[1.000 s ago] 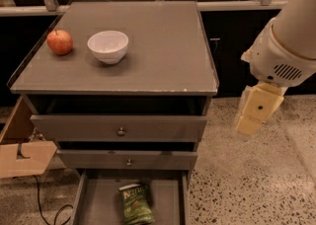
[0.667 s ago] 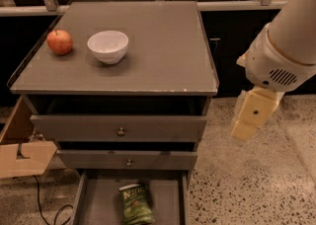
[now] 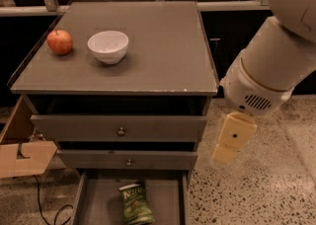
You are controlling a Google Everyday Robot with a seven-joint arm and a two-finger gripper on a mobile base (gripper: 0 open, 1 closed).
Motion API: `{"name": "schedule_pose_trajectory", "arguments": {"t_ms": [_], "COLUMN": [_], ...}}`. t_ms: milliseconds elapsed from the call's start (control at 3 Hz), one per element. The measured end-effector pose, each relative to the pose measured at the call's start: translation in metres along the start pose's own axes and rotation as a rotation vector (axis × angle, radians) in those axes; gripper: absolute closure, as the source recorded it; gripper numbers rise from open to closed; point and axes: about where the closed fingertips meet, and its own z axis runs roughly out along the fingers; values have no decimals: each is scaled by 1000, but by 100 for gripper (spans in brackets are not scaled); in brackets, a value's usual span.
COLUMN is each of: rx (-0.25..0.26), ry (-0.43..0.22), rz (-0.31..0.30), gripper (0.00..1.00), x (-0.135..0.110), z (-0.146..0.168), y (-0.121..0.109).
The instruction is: Pick green jalapeno chip bag from bottom drawer and place on counter
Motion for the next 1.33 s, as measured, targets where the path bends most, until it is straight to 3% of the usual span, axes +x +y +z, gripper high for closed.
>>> {"name": "schedule_pose_trajectory", "arguments": {"t_ms": [1000, 1333], "rx": [-105, -137], "ry": [1, 30], "rz": [-12, 27], "gripper": [0, 0], "x": [-7, -8], "z": [38, 75], "y": [33, 51]}}
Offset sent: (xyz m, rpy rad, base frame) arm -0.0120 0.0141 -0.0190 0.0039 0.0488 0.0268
